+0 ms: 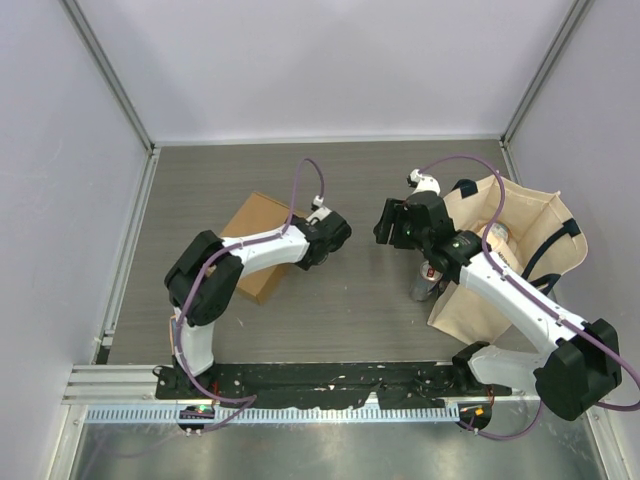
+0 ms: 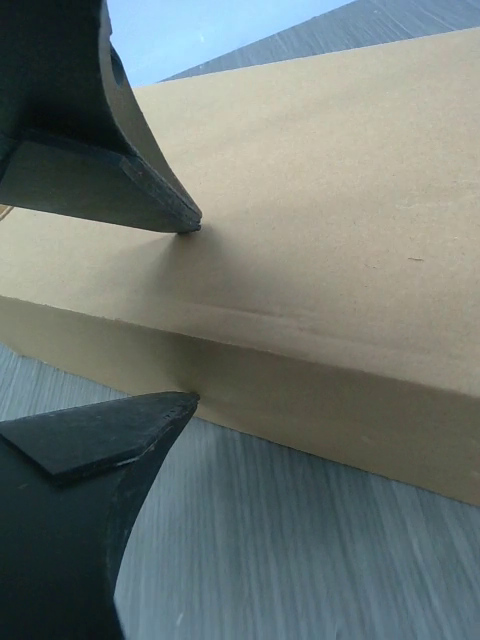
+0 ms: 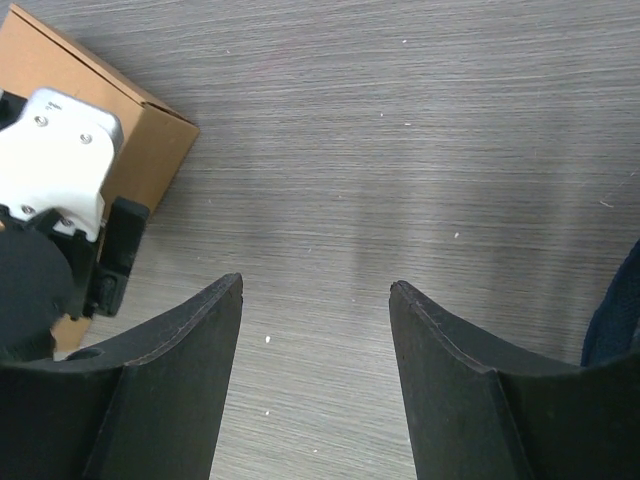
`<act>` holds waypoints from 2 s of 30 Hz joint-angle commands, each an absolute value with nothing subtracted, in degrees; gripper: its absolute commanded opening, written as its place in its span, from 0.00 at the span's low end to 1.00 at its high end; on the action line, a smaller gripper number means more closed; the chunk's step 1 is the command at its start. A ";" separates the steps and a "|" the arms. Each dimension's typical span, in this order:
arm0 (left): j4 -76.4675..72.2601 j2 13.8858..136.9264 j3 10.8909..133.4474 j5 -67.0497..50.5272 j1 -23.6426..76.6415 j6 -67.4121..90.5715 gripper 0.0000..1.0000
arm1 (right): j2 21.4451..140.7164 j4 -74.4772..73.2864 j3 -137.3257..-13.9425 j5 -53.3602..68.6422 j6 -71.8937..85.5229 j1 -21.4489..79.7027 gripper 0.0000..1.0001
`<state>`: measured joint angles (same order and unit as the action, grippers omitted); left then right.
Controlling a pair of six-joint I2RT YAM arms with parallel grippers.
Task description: Fold the paper box
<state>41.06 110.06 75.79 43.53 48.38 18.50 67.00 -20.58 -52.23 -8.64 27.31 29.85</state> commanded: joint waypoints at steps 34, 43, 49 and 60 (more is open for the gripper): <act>35.07 111.36 83.58 35.25 11.87 6.33 0.67 | 63.46 -20.39 -52.29 -7.38 24.26 28.39 0.65; 34.63 111.27 83.76 34.89 9.93 4.40 0.66 | 63.19 -20.74 -52.56 -7.38 24.43 28.39 0.66; 33.58 109.17 81.04 33.85 9.67 0.89 0.66 | 63.81 -20.74 -52.65 -6.95 24.43 28.39 0.66; 32.08 106.61 78.05 29.80 8.70 -4.66 0.67 | 63.37 -20.74 -52.21 -7.03 24.17 28.30 0.66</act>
<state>34.04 109.89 77.97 31.88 9.37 -3.42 64.86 -21.76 -51.05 -6.92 24.29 28.64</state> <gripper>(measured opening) 0.667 0.656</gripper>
